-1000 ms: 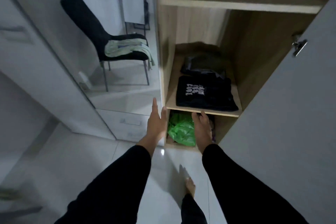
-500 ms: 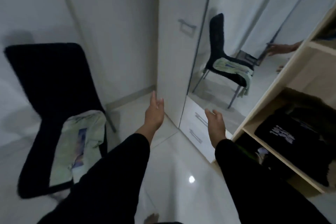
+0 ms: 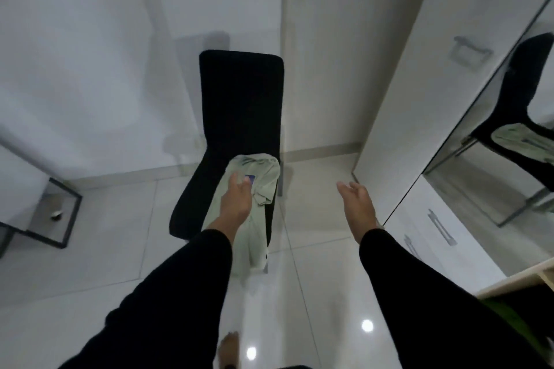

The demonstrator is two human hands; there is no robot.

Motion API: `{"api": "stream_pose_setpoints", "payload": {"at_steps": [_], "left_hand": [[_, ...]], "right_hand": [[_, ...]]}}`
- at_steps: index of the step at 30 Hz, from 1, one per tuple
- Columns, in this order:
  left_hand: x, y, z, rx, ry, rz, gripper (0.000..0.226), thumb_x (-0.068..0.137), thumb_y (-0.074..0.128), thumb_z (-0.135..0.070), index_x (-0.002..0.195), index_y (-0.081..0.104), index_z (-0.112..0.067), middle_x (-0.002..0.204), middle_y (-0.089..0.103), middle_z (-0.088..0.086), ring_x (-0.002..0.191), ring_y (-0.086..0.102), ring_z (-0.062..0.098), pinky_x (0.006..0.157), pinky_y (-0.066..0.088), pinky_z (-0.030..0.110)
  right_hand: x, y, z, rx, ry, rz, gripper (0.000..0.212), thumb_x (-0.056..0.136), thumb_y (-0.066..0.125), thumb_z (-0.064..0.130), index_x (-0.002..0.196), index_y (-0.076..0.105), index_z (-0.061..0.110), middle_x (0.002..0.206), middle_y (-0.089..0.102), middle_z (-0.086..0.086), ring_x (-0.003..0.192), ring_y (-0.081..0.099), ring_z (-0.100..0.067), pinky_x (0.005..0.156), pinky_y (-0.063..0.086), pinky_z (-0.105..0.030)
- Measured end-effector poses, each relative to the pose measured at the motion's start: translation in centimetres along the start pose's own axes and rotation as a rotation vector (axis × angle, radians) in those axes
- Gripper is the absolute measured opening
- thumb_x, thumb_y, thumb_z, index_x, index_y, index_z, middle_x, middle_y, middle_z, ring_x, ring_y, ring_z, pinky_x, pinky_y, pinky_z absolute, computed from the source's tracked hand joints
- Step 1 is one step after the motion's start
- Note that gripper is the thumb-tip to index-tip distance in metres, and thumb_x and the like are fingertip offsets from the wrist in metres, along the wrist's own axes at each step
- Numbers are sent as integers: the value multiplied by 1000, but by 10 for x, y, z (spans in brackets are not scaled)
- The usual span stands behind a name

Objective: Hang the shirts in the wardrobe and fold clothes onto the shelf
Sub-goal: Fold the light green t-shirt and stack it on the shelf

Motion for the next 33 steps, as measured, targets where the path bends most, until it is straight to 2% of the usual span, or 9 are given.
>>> {"api": "stream_pose_setpoints", "payload": {"at_steps": [2,3,6,10,15,20,25,29,33], "left_hand": [[15,-21,6,6,-19,-22,50,102,30,-33,150,20,-21,143,42,13,125,46,33,89,38,32],[22,-30,9,18,-12,-10,49,103,30,-30,149,20,-19,145,39,13,127,44,33,90,38,33],[56,-60,20,29,-16,-4,51,102,29,-36,150,19,-21,149,35,12,134,36,31,106,30,38],[112,-101,35,68,-43,-1,52,101,30,-39,149,20,-22,146,40,11,134,36,31,108,29,39],[174,-127,50,178,-71,53,50,101,33,-36,147,25,-17,143,43,12,131,41,31,107,32,38],[237,-115,63,303,-67,161,49,100,38,-33,144,30,-14,144,44,9,131,42,28,108,32,35],[311,-84,71,367,-154,231,51,99,41,-33,145,32,-13,145,42,10,132,40,28,106,31,28],[380,-48,69,466,-160,308,51,98,41,-36,143,36,-12,146,41,10,133,38,27,105,29,24],[445,-15,77,503,-188,366,50,99,41,-35,142,37,-10,146,40,9,134,38,25,104,29,22]], "right_hand": [[9,28,9,-40,-20,31,56,92,57,39,140,40,15,144,44,-6,128,45,-20,95,33,-25],[15,43,12,-56,-23,34,56,92,57,39,139,41,14,144,45,-6,128,45,-21,95,33,-25],[28,90,18,-90,10,47,54,91,58,35,139,42,15,142,45,-6,128,44,-22,96,33,-26],[47,159,25,-183,10,104,54,91,59,29,140,40,16,145,43,-7,129,44,-23,98,35,-28],[72,221,30,-374,-39,182,52,91,57,21,140,40,15,144,44,-6,131,43,-22,94,31,-22],[121,253,25,-514,-11,190,50,92,55,16,140,41,13,144,46,-6,130,44,-24,93,30,-21],[190,292,2,-588,60,202,47,91,51,13,138,43,11,141,48,-10,127,47,-29,100,37,-29],[254,331,-23,-648,114,268,48,91,51,13,139,43,11,136,52,-14,120,53,-31,89,40,-26],[319,361,-48,-695,167,278,48,92,50,12,139,42,14,137,51,-12,119,53,-28,80,35,-20]]}}
Point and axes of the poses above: each hand's wrist, its own x-axis towards the middle knuckle, its own y-axis out of the palm, z = x × y, the point moved 4 cm from there along x, towards the middle knuckle
